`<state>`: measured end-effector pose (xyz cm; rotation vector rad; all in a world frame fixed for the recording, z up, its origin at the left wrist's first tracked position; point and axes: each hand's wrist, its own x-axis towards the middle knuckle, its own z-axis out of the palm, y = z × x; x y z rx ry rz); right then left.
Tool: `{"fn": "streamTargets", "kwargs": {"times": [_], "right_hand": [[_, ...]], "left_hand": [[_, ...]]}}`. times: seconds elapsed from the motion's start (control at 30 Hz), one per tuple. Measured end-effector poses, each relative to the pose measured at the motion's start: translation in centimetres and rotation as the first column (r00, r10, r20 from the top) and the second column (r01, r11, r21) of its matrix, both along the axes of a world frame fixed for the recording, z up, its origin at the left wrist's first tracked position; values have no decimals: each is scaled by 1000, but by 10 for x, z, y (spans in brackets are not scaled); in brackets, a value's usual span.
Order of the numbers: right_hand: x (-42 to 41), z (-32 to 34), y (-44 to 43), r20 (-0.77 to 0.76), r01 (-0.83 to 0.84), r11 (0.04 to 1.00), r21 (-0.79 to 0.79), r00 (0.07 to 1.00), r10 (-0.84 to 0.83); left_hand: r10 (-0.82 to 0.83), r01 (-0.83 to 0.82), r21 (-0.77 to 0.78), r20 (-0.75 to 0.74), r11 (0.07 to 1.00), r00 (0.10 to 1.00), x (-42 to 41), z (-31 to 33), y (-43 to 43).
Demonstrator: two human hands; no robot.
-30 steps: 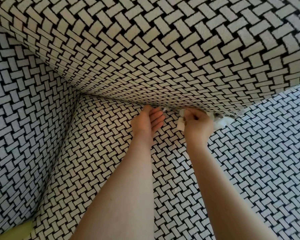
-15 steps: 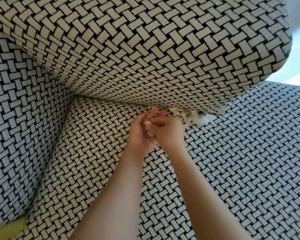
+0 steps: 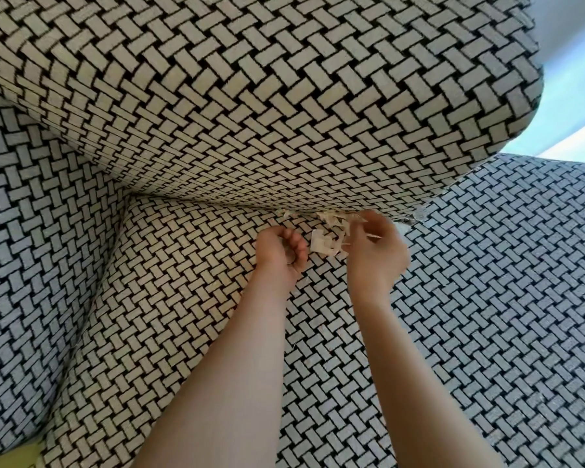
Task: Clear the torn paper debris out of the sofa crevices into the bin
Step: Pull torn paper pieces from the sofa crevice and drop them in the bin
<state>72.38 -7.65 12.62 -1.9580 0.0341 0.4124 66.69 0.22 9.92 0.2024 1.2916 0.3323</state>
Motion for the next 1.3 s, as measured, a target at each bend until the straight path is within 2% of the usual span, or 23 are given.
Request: {"fn": "streamTargets", "kwargs": {"times": [0.17,0.23,0.33,0.4,0.53,0.7,0.73,0.87,1.0,1.1,1.2,1.3], "right_hand": [[18,-24,2,73,-91,974,-209,991,108],[18,-34,5,50,-75,973,-220,995,89],[21,-38,6,6,25,989,-149,1000,-24],[19,-38,5,-4,19,994,-103,1000,-20],[10,-30,-3,-61,60,994,87,997,-55],[15,-19,-29,-233,148,970,192,967,-102],[18,-19,-31,-230,143,973,182,968,-99],[30,-23,-24,-93,49,998,-28,994,-51],[38,-33,-17,-28,-45,980,-194,999,40],[40,-38,-16,31,-93,974,-208,994,101],[39,-38,-21,186,-122,943,-310,965,186],[25,-30,-25,228,-152,972,-177,955,191]], "left_hand": [[-10,18,64,-120,998,993,8,1,-2],[-9,17,59,-134,998,991,10,0,-1],[-16,21,39,-130,999,991,9,-1,0],[-16,20,32,-123,999,992,8,0,1],[-11,17,44,-132,999,991,7,-1,1],[-12,20,56,-148,998,989,9,1,-1],[-12,21,56,-153,998,988,9,1,-2],[-15,24,48,-177,999,984,10,1,-2],[-22,31,48,-187,998,982,11,1,-2],[-20,29,50,-187,998,982,10,0,-1],[-21,31,51,-183,998,983,11,0,-2],[-17,26,58,-149,998,989,9,1,-1]]}}
